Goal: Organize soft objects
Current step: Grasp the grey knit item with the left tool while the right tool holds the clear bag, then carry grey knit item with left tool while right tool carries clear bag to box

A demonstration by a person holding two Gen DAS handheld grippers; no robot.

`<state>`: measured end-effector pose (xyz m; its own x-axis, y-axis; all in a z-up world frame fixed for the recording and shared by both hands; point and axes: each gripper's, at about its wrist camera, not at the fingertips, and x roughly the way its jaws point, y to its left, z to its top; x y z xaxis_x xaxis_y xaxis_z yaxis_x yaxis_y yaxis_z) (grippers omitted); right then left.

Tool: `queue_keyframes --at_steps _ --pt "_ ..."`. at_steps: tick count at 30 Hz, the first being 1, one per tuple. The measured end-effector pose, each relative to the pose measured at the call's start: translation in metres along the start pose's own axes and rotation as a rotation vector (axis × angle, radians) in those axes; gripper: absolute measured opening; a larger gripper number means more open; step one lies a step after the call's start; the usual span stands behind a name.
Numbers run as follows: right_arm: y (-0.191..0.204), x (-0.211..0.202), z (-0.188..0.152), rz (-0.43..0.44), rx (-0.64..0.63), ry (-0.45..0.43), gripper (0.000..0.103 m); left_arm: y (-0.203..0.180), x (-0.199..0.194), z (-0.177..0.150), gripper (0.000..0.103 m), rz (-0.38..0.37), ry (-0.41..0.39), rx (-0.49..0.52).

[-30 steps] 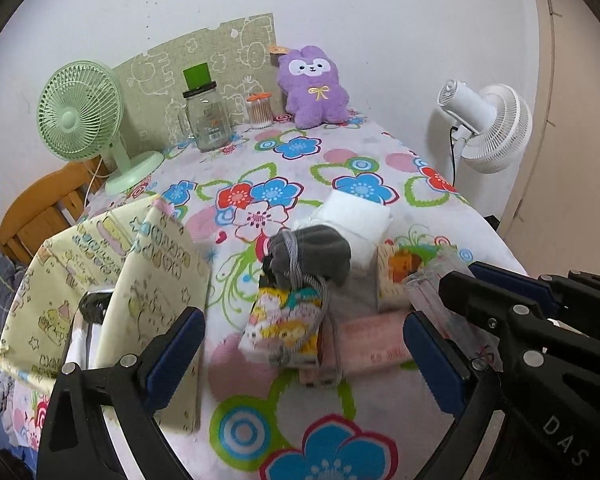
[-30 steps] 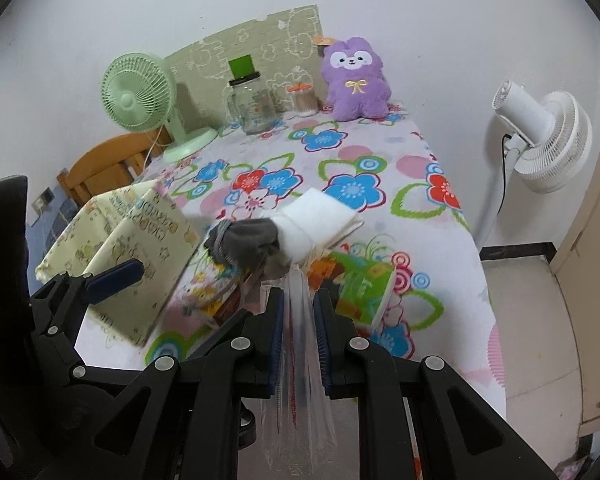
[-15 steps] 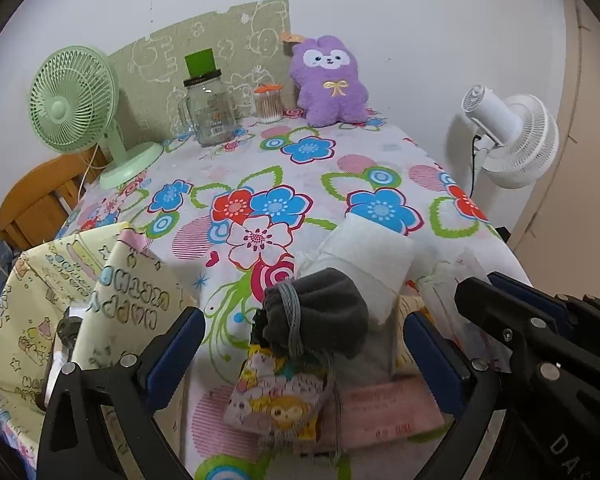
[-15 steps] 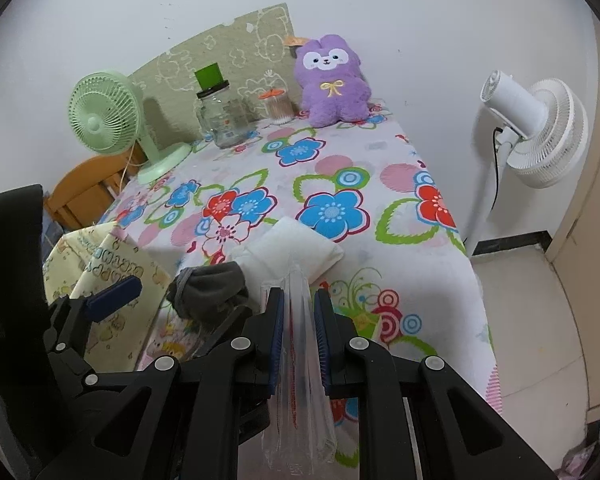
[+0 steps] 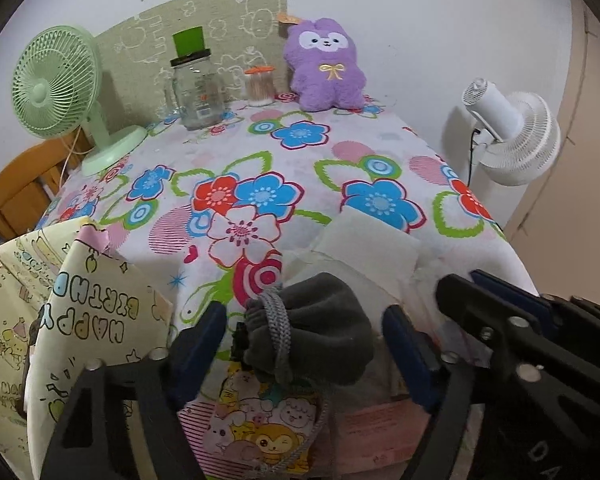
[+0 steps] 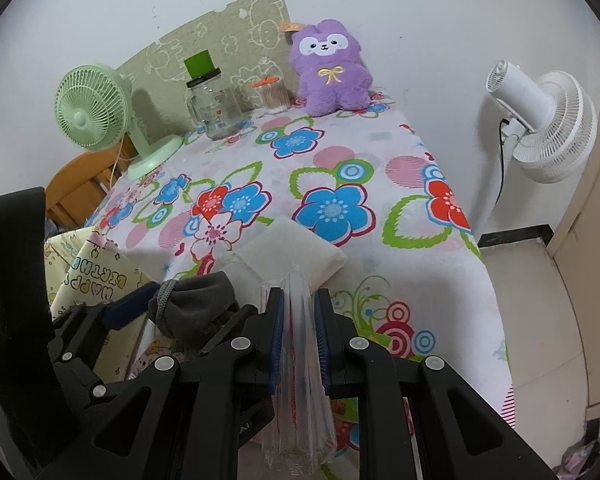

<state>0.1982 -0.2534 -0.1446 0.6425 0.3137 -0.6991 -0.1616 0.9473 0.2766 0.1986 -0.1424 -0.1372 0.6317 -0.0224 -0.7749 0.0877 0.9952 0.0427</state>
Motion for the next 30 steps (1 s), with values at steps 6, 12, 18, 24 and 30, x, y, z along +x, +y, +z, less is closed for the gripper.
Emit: queue_keyframes --at_steps 6,12,18,24,30 --pt "0.004 0.002 -0.001 0.004 0.000 0.002 0.018 -0.003 -0.003 -0.001 0.061 -0.020 0.001 0.007" --pt "0.008 -0.004 -0.002 -0.004 0.003 -0.011 0.018 -0.002 -0.011 -0.002 0.059 -0.032 -0.007 0.002" --pt "0.013 -0.016 -0.004 -0.010 -0.001 -0.032 0.018 0.001 -0.025 -0.005 0.059 -0.038 -0.028 0.000" --pt "0.019 -0.028 -0.006 -0.014 -0.002 -0.052 0.018 0.004 -0.040 -0.007 0.059 -0.049 -0.045 -0.002" --pt "0.025 -0.043 -0.007 -0.017 0.008 -0.083 0.018 0.005 -0.056 -0.008 0.059 -0.059 -0.067 0.015"
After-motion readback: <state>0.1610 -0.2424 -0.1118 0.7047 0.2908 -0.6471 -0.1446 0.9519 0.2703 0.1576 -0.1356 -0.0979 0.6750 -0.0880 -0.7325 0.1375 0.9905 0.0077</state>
